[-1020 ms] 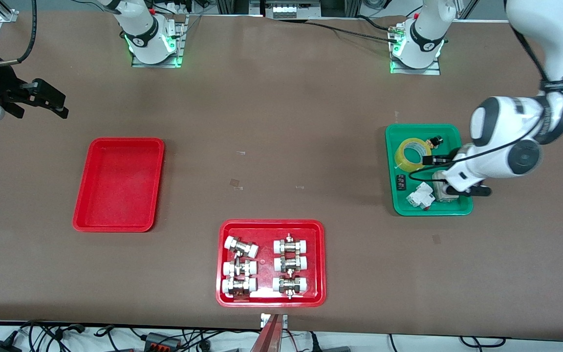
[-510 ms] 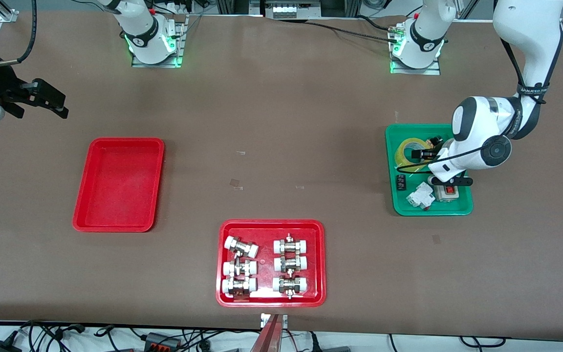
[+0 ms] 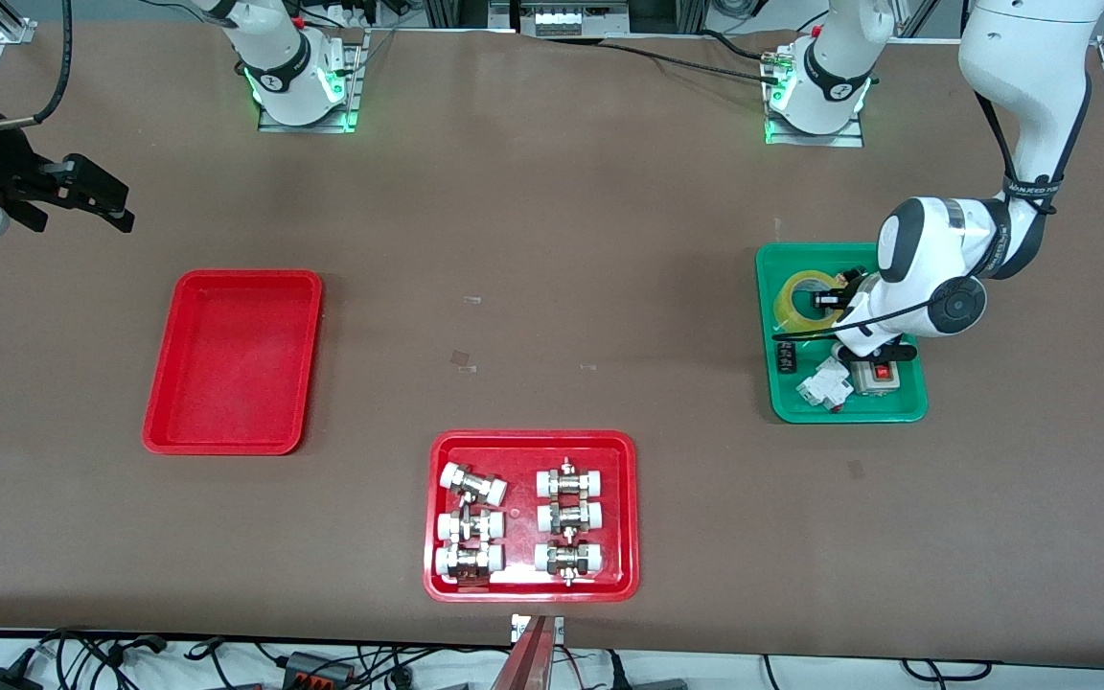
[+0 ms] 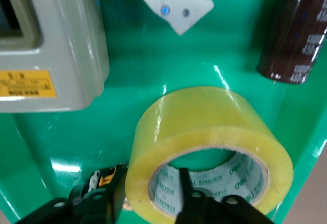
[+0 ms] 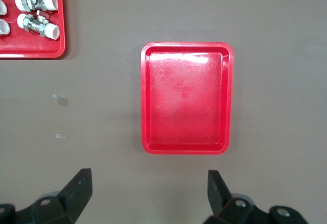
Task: Left arm passes tape to right arm into tray
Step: 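Reach the left gripper down to the yellow tape roll and grasp it, then carry the tape with the left gripper while the right gripper reaches toward it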
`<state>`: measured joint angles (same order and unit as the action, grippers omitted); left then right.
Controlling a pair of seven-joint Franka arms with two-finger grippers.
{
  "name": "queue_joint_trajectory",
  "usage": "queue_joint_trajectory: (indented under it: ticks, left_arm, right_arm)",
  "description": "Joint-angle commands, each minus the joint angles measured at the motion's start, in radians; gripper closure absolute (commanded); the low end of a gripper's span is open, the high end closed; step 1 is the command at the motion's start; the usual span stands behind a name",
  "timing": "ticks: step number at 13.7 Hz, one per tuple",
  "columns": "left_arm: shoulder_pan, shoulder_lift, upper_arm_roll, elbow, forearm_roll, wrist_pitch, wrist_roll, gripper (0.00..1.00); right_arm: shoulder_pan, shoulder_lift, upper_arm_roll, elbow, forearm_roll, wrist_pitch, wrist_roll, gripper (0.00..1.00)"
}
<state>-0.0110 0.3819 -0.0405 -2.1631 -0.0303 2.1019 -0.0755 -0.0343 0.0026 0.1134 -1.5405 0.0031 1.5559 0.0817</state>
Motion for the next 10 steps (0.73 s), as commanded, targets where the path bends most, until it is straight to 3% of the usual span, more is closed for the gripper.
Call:
queue_joint_trajectory:
  ticks: [1,4,8,10]
  left_arm:
    - [0.000,-0.012,-0.002,0.116,-0.011,-0.171,-0.009,0.99]
    - [0.003,-0.018,-0.001,0.279,-0.011,-0.389,-0.009,0.99]
    - [-0.065,-0.021,-0.048,0.627,-0.019,-0.711,-0.012,0.99]
    - [-0.118,-0.021,-0.055,0.765,-0.107,-0.757,-0.012,0.99]
  right_arm:
    - [-0.002,-0.004,0.002,0.010,0.008,-0.010,0.012,0.00]
    - [-0.002,-0.003,0.000,0.010,0.008,-0.008,0.012,0.00]
    - [-0.007,-0.001,0.000,0.008,0.009,-0.010,0.013,0.00]
    - [-0.012,0.001,-0.004,0.003,0.012,-0.011,0.013,0.00]
